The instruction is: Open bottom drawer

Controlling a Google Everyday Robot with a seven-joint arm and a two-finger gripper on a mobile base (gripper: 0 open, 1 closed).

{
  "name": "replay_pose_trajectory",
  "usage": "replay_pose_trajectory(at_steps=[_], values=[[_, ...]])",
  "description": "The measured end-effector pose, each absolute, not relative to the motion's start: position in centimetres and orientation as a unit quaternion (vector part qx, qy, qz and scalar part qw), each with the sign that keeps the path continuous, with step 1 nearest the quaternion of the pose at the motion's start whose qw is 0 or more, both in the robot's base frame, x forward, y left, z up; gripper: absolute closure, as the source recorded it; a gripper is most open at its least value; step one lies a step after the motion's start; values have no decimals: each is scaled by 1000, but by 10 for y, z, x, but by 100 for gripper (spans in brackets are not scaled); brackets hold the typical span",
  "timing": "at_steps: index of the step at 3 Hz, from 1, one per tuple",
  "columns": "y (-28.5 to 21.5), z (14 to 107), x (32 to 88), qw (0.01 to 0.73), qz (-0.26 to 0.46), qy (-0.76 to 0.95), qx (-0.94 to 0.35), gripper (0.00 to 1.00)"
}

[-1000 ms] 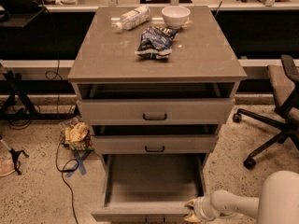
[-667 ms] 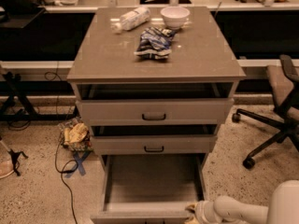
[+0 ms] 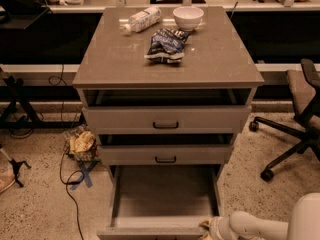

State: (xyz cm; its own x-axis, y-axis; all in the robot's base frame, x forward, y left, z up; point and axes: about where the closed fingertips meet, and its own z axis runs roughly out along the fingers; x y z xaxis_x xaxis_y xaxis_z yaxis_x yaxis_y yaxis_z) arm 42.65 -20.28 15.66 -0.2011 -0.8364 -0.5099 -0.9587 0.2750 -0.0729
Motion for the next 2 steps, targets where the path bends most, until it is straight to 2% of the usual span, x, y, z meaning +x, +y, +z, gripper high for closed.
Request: replay_pose_trajectory(at_steps=[2], values=[[-200, 155, 424, 232, 134, 763, -588, 35]])
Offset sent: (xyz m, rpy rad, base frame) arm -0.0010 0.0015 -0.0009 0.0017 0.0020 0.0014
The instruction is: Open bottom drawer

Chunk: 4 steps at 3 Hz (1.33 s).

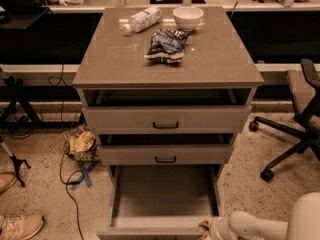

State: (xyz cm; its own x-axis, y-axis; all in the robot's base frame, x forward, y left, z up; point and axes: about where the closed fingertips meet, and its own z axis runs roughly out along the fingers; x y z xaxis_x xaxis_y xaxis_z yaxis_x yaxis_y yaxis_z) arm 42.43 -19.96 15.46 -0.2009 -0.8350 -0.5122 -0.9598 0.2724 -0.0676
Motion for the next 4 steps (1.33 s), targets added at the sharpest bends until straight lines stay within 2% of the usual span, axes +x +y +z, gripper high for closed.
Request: replay_pose_trajectory(at_steps=[1, 2, 3, 4], values=[[-199, 155, 423, 233, 137, 761, -589, 4], [-202, 160, 421, 237, 139, 757, -593, 0], [-223, 209, 415, 263, 128, 737, -610, 0], [-284, 322, 408, 312, 64, 721, -615, 0]])
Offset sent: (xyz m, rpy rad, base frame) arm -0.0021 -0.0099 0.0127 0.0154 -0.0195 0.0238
